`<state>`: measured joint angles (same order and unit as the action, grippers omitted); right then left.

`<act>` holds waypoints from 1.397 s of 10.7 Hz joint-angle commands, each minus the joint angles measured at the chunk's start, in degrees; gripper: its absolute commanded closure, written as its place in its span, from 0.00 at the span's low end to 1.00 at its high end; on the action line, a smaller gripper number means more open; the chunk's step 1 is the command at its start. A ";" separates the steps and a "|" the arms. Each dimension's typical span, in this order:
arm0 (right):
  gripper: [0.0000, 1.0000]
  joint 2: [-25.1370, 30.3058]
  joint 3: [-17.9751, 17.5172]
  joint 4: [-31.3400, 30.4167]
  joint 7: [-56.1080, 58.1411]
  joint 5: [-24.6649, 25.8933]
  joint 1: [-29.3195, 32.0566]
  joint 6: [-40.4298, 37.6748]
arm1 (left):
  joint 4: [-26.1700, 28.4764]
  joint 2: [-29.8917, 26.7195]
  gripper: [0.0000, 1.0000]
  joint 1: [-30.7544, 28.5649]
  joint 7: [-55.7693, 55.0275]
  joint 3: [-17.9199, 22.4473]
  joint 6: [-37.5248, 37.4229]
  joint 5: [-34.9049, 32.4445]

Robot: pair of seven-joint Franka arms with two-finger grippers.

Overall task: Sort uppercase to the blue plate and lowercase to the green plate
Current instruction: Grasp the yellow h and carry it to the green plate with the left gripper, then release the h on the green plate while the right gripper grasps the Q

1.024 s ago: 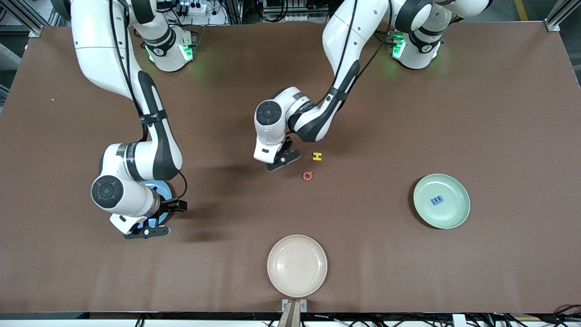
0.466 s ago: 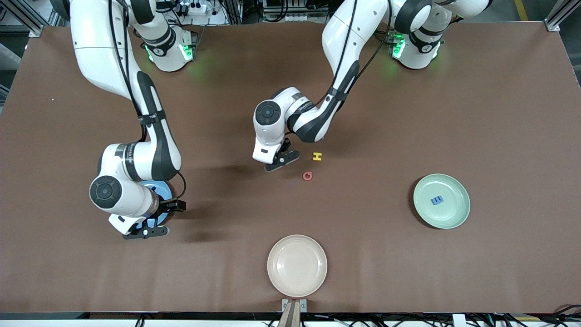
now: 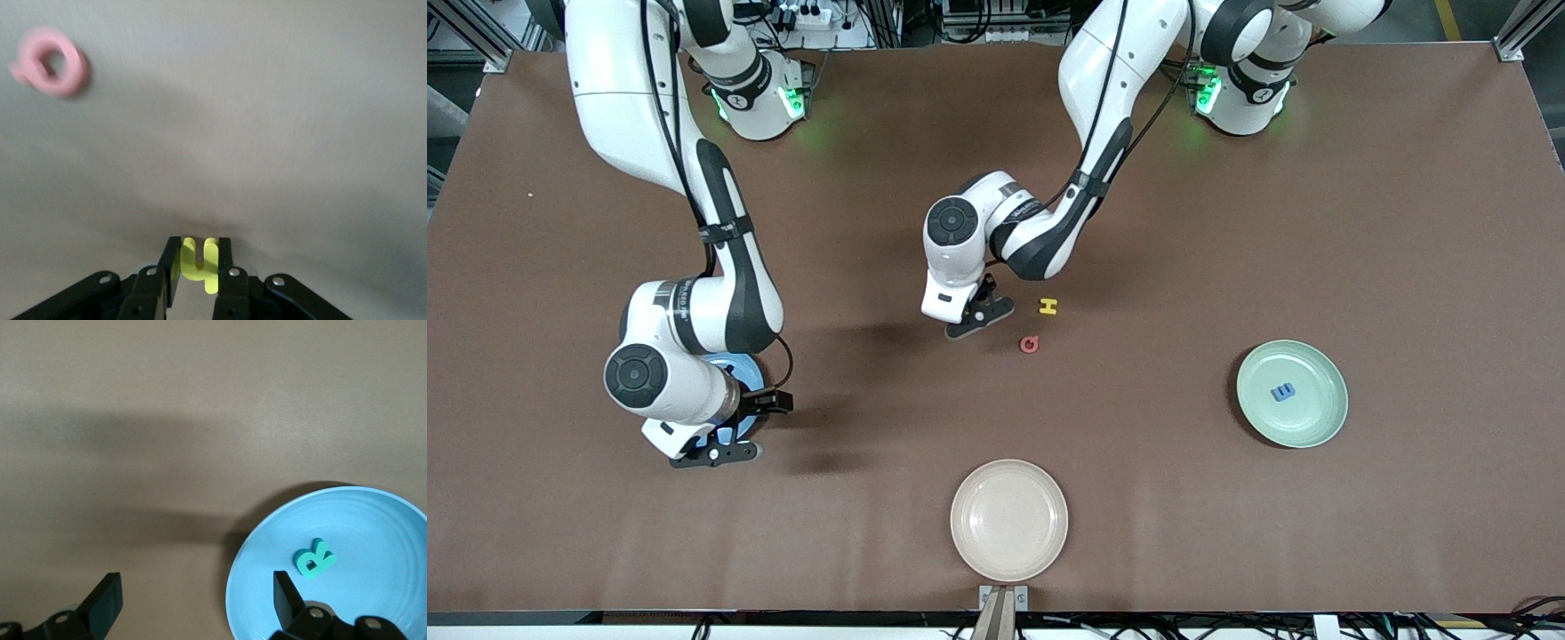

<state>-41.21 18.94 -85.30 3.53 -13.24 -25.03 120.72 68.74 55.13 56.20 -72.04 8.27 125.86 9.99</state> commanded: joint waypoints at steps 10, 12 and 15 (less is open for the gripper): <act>0.00 -1.07 -2.15 3.81 -28.71 -3.98 -12.48 0.05 | 3.24 -18.75 1.00 -41.84 70.12 -1.50 -28.30 -5.23; 0.00 -2.55 -3.21 6.26 -38.55 -3.98 -16.34 0.05 | 4.46 -16.38 1.00 -44.50 74.32 -1.24 -26.55 -5.77; 0.00 -8.96 -2.95 14.43 -53.41 -3.81 -23.11 0.74 | 19.89 -16.01 1.00 -45.56 76.07 -1.15 -7.27 -8.23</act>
<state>-45.27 15.13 -77.13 -44.05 -16.26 -45.85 121.54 80.42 40.19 11.02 2.27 7.56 110.31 3.25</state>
